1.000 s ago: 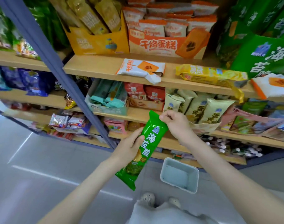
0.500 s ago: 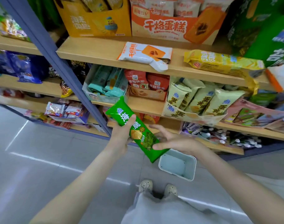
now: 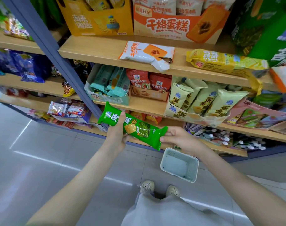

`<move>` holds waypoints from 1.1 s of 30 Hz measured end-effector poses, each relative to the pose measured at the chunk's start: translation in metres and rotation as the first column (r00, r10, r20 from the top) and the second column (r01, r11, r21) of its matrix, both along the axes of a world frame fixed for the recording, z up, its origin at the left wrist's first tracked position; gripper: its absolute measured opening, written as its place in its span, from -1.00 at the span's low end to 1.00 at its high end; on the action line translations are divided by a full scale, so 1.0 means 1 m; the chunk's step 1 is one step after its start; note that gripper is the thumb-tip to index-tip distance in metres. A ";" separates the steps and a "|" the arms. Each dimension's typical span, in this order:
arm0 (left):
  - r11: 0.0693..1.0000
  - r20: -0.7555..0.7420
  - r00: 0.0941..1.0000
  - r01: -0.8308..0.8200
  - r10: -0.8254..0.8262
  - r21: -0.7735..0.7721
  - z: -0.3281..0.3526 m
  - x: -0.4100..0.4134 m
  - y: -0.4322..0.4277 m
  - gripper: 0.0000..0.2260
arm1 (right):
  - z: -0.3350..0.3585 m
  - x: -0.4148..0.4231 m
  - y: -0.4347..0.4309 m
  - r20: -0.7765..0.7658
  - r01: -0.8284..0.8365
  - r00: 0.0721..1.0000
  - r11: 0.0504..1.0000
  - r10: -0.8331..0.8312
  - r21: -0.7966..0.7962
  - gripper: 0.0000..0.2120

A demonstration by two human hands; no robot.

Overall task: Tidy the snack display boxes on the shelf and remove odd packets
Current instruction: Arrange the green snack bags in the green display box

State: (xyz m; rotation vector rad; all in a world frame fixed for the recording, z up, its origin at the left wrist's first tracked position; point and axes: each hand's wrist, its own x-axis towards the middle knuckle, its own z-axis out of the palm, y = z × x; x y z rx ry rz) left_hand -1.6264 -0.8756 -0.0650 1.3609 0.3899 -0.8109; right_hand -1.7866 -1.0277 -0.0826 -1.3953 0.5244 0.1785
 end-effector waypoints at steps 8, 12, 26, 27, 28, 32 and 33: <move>0.969 -0.001 0.974 0.224 -0.225 -0.101 0.012 -0.008 -0.006 -0.63 | 0.017 -0.010 -0.016 0.051 -0.034 0.998 0.988 0.042 -0.150 -0.45; 0.942 0.050 0.969 0.248 -0.243 -0.228 0.014 -0.016 -0.005 -0.55 | 0.028 -0.013 -0.018 0.096 -0.153 0.983 0.986 0.159 -0.060 -0.40; 0.762 0.326 0.752 0.635 -0.573 -0.128 0.025 -0.028 0.020 -0.72 | 0.047 0.012 0.010 0.158 -0.111 0.982 0.992 0.100 0.058 -0.56; 0.761 0.345 0.736 0.643 -0.582 -0.088 0.026 -0.027 0.022 -0.73 | 0.046 0.012 0.011 0.162 -0.100 0.982 0.995 0.094 0.028 -0.54; 0.768 0.357 0.732 0.638 -0.580 -0.059 0.027 -0.027 0.023 -0.75 | 0.046 0.013 0.012 0.161 -0.081 0.984 0.997 0.081 -0.005 -0.50; 0.880 0.345 0.820 0.473 -0.456 0.038 0.037 -0.030 0.019 -0.79 | 0.046 0.015 0.015 0.132 -0.020 0.990 0.981 0.046 -0.194 -0.47; 0.898 0.358 0.830 0.434 -0.428 0.066 0.038 -0.031 0.018 -0.78 | 0.047 0.016 0.016 0.122 -0.008 0.992 0.970 0.039 -0.243 -0.48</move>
